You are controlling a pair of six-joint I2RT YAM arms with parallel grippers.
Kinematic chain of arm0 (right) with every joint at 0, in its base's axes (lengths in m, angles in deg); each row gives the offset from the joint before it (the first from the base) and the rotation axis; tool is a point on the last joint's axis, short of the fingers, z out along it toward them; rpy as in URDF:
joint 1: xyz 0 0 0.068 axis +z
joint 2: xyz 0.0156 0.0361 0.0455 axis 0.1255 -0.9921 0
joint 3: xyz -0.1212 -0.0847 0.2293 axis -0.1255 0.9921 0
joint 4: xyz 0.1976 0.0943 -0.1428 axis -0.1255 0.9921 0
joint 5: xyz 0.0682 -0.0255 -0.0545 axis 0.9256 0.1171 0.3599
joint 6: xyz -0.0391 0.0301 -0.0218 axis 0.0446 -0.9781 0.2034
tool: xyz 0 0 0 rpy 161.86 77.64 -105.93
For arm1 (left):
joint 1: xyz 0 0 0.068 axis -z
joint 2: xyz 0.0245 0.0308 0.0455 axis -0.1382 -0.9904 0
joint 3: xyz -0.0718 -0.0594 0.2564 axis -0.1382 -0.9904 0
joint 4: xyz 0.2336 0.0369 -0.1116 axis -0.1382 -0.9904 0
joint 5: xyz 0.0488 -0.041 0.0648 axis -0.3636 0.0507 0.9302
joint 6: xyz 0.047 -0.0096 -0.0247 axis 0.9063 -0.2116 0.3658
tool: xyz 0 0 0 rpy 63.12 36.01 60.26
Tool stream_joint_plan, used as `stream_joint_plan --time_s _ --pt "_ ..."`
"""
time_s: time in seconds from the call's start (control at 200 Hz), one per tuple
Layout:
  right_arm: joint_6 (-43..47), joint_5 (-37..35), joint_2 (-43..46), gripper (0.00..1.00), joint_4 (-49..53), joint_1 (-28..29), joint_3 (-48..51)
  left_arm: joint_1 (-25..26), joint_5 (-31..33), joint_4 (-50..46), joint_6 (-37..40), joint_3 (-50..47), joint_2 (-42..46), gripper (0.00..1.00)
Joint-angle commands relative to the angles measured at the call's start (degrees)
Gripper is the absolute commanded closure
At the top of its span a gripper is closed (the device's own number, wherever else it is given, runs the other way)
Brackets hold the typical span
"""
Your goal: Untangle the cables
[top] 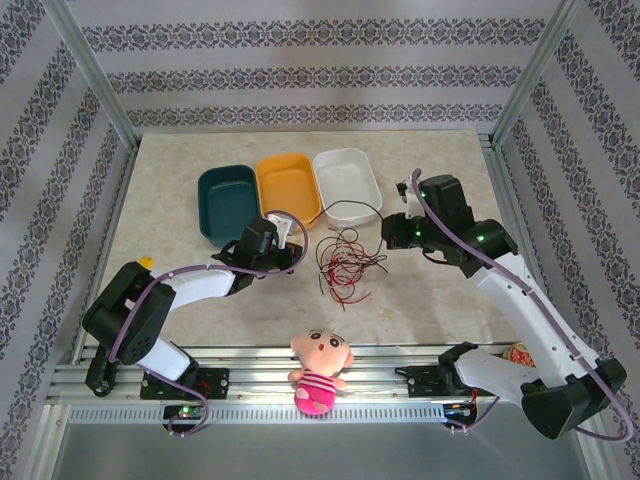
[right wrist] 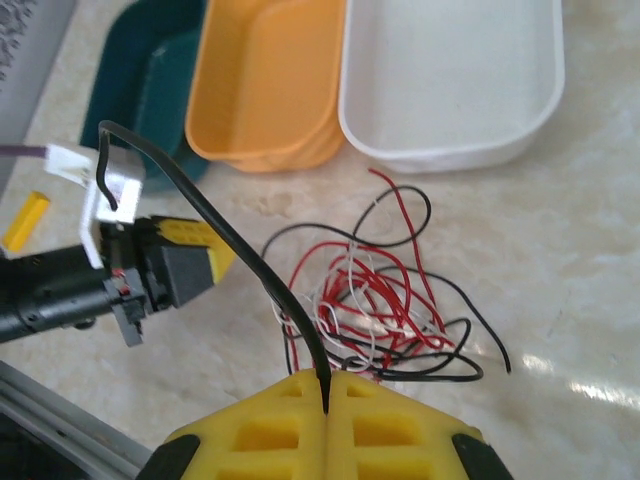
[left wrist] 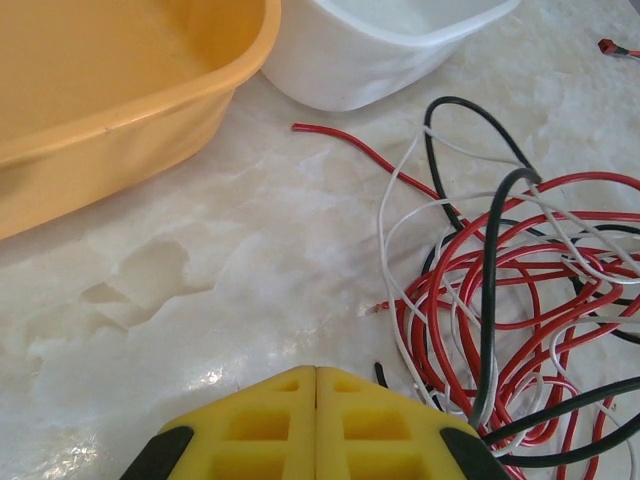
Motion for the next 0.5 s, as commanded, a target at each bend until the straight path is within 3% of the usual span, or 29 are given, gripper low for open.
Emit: stream_joint_plan --time_s 0.0,0.33,0.495 --pt "0.5 1.2 0.9 1.0 -4.6 -0.3 -3.1 -0.5 -0.3 -1.8 1.6 0.1 0.6 0.95" --pt "0.8 1.9 0.9 1.0 -8.2 -0.3 -6.5 -0.5 -0.7 -1.5 1.5 -0.3 0.3 0.95" --pt "0.1 3.2 0.0 1.0 -9.7 -0.3 -7.7 -0.5 -4.2 1.1 2.4 -0.5 1.3 0.75"
